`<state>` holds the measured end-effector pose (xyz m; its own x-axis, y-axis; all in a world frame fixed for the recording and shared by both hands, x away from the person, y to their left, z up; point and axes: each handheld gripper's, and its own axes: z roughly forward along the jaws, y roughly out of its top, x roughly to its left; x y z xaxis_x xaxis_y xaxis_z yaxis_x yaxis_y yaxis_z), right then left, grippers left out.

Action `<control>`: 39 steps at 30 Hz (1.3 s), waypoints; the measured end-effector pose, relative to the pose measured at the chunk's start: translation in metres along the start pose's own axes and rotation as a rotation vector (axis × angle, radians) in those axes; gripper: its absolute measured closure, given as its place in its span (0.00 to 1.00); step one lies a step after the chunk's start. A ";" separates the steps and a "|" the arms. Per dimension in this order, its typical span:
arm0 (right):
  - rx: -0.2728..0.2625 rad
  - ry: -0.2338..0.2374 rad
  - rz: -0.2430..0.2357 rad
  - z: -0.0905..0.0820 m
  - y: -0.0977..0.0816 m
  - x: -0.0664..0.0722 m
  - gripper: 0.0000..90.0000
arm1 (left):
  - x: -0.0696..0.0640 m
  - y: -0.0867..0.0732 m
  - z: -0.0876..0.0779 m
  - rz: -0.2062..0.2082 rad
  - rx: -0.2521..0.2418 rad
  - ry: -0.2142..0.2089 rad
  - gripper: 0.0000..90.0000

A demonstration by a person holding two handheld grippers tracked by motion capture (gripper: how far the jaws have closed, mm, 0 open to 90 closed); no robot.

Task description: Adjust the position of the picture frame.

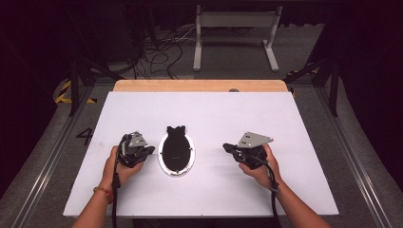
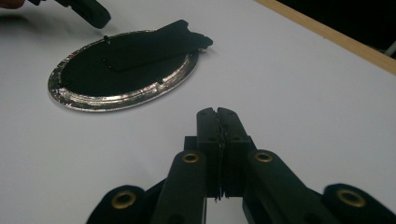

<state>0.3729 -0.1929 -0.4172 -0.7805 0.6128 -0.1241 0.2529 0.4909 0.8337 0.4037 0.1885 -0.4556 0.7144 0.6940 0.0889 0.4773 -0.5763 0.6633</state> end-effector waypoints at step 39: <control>0.099 0.058 0.038 0.046 -0.009 0.011 0.79 | -0.053 0.028 0.019 0.120 -0.010 -0.255 0.98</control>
<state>0.3879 -0.1622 -0.4506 -0.8004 0.5965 -0.0600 0.3357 0.5289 0.7795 0.3892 0.1270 -0.4557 0.8716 0.4898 -0.0215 0.3774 -0.6423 0.6671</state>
